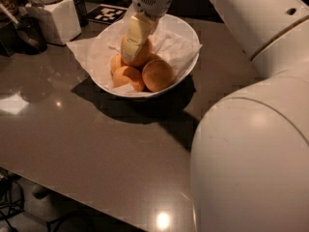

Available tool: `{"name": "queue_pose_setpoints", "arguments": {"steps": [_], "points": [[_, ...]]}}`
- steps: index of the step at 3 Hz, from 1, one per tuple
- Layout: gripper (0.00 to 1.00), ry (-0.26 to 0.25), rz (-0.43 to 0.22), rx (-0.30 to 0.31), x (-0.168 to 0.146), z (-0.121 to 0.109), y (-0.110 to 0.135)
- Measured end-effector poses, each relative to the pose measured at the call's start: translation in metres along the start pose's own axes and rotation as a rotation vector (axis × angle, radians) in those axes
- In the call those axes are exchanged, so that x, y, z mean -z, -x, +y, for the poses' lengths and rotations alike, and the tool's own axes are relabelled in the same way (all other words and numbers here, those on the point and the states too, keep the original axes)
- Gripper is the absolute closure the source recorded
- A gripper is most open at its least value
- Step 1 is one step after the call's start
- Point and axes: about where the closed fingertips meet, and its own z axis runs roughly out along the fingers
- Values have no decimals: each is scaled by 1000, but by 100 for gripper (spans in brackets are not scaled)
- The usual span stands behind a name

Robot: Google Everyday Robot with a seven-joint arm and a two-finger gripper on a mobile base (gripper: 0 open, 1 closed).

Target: Pick orange from white bowl

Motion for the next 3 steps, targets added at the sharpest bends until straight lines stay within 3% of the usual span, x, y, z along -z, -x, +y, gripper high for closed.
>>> {"name": "queue_pose_setpoints", "arguments": {"steps": [1,3], "points": [[16,14,3,1,-9,-4,4],[57,40,5,-13,-14,-9,3]]}}
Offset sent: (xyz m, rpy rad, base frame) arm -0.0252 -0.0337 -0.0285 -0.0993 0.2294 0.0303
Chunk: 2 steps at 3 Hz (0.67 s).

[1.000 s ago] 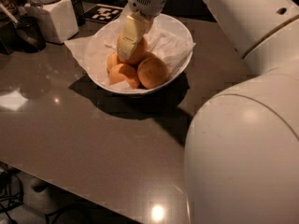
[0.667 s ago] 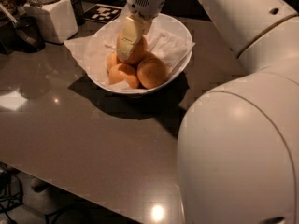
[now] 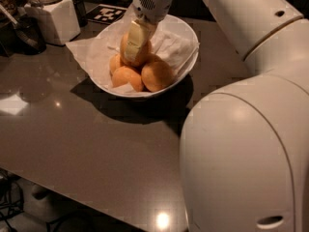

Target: Pick orange from white bowl

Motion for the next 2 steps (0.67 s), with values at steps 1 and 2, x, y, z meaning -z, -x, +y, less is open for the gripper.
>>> {"name": "queue_pose_setpoints", "arguments": {"steps": [1,2], "points": [[80,0,0,0,3,0,1],[99,0,0,0,3,0,1]]}}
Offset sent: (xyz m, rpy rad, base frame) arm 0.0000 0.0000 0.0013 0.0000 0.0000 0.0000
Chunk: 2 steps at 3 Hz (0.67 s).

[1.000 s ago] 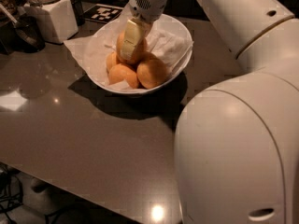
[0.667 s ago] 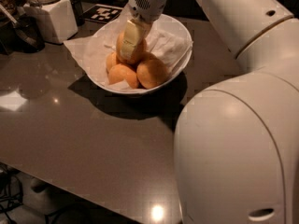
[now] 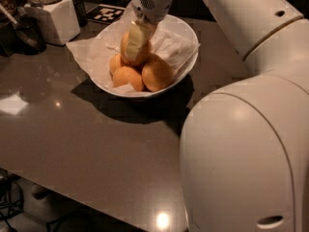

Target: Pick orange from white bowl

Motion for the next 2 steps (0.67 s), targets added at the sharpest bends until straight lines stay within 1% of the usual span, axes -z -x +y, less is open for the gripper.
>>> {"name": "queue_pose_setpoints", "arguments": {"steps": [1,2], "points": [[100,0,0,0,0,0,0],[100,0,0,0,-8,0,-2]]}}
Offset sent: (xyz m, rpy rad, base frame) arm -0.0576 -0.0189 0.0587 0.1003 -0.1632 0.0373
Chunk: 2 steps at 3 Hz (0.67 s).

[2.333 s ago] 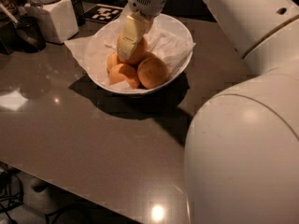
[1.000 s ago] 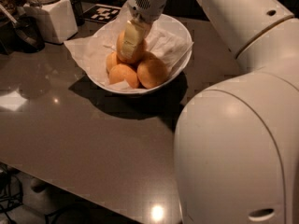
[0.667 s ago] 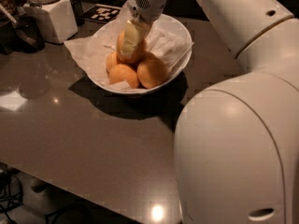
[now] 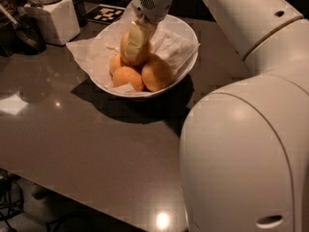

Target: Pick orange from white bowl

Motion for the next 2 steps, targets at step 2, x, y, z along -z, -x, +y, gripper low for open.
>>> {"name": "queue_pose_setpoints", "arguments": {"steps": [2], "points": [[100,0,0,0,8,0,2]]}}
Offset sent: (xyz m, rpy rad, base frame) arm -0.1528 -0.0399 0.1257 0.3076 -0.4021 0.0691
